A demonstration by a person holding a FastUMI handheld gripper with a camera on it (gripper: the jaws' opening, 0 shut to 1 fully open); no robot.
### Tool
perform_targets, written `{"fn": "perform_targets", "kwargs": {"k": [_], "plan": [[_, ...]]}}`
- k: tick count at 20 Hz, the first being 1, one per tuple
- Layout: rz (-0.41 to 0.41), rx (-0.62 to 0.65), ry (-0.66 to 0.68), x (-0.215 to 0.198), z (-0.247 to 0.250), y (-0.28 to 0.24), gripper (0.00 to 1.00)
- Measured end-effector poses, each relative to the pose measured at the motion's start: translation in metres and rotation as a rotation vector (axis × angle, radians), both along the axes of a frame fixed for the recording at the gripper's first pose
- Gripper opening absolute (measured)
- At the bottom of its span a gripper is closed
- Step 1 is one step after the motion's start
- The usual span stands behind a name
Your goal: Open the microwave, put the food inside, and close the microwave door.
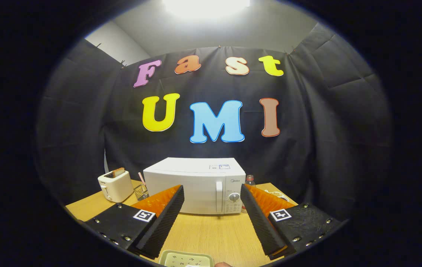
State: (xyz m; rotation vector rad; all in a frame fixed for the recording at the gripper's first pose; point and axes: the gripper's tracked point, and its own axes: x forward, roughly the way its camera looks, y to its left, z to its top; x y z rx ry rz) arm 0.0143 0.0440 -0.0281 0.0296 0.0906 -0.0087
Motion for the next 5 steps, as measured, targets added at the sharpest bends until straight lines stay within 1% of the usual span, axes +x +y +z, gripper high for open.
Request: {"fn": "perform_targets", "kwargs": {"k": [5], "plan": [[0.017, -0.002, -0.016, 0.0034, 0.0068, 0.0042, 0.97]]}}
